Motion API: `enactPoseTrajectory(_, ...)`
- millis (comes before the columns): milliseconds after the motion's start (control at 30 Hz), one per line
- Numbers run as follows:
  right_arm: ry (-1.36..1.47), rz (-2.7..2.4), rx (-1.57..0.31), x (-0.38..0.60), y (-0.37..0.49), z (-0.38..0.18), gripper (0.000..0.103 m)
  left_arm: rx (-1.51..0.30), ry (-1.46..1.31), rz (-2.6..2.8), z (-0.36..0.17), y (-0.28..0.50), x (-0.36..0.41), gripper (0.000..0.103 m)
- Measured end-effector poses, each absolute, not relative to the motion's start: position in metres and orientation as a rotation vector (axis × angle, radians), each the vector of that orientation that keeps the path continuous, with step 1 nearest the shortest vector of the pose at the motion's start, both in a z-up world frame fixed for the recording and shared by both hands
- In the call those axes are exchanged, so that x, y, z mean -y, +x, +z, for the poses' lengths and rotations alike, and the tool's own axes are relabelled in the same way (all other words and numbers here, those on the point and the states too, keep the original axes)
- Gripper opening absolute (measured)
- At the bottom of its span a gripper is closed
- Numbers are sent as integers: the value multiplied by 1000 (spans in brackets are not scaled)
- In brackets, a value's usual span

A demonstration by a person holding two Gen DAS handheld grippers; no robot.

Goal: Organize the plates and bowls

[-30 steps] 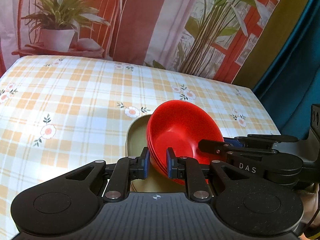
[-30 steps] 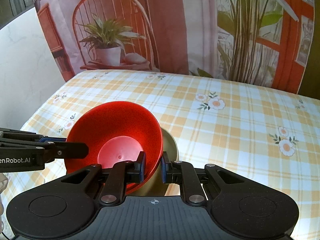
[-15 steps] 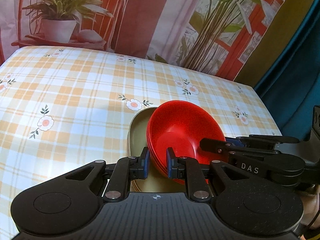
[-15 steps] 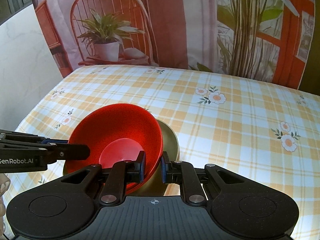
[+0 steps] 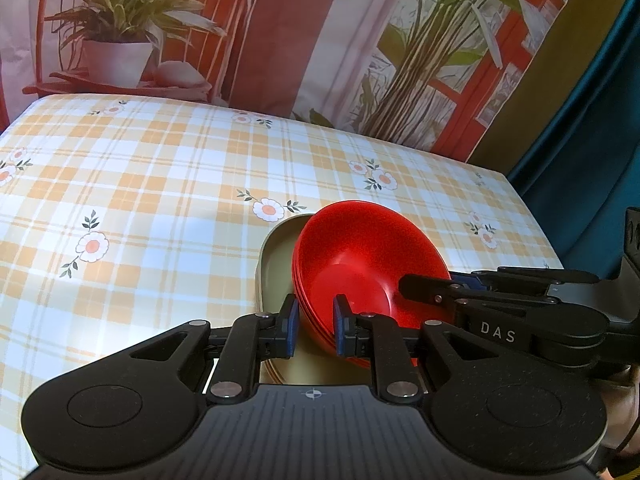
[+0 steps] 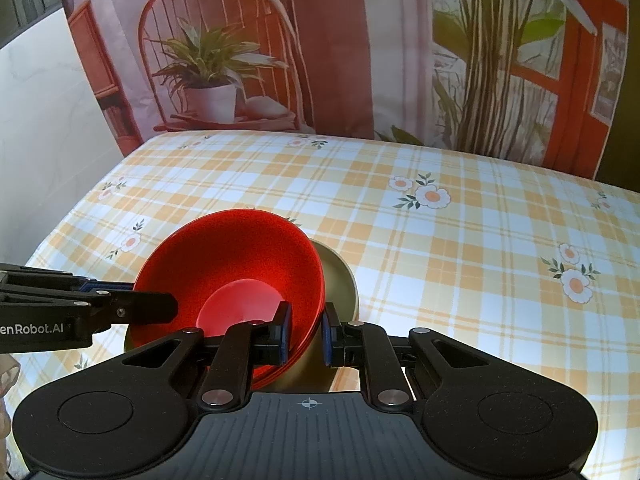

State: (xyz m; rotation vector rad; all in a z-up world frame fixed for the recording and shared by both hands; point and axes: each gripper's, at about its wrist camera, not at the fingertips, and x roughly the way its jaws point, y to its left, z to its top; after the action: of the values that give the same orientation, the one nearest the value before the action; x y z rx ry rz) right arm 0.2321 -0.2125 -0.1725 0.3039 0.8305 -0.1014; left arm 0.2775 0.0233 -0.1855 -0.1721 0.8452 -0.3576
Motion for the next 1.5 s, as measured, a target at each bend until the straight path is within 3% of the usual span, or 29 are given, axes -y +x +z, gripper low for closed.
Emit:
enactPoseTrajectory(200, 297, -101, -825, 211, 231, -170, 21, -834, -141, -343, -180, 276, -21, 19)
enactPoseTrajectory(233, 295, -102, -821, 212, 230, -168, 22, -835, -130, -339, -179, 276, -21, 22)
enactPoseTrajectory(333, 287, -108, -810, 210, 227, -162, 26, -815, -121, -329, -173, 273, -23, 51)
enactPoseTrajectory(533, 268, -122, -785, 208, 220, -150, 38, -783, -105, -304, -161, 266, -27, 53)
enactPoseTrajectory(600, 261, -128, -772, 207, 215, -144, 42, -772, -100, -290, -157, 263, -29, 59)
enactPoseTrajectory(900, 232, -179, -714, 203, 189, -116, 68, -654, -38, -221, -124, 236, -38, 92)
enactPoseTrajectory(1033, 229, -209, -664, 201, 170, -96, 91, -593, -23, -185, -106, 217, -41, 103)
enactPoseTrajectory(1167, 193, -237, -608, 193, 148, -75, 103, -530, -14, -129, -86, 195, -44, 103)
enactPoseTrajectory(1500, 231, -294, -494, 173, 94, -27, 103, -409, 0, -131, -42, 130, -52, 103)
